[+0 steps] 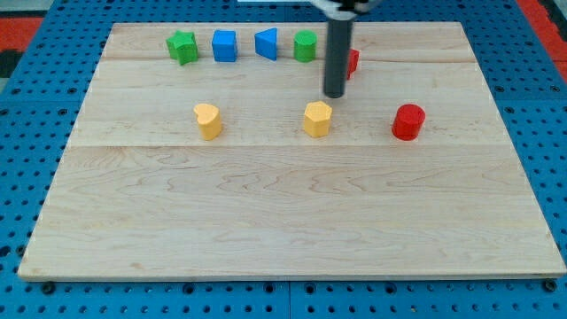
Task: Place the red star at the left side of the yellow heart
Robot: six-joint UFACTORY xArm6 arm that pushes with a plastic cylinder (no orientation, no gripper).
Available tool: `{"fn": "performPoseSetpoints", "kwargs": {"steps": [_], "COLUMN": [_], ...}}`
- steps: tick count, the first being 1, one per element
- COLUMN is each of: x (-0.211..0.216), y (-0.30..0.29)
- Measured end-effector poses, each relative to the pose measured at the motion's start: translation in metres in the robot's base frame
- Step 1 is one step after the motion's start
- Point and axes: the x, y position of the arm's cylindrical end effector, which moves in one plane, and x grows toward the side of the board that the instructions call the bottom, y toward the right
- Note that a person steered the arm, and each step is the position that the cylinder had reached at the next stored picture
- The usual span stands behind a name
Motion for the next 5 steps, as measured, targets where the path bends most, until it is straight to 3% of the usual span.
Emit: {"fn": "performPoseSetpoints", "kwargs": {"steps": [1, 2, 3, 5], "x": [-0.016, -0.081, -0.089, -0.029], "y": [0.049, 0.052, 0.03, -0.05]}}
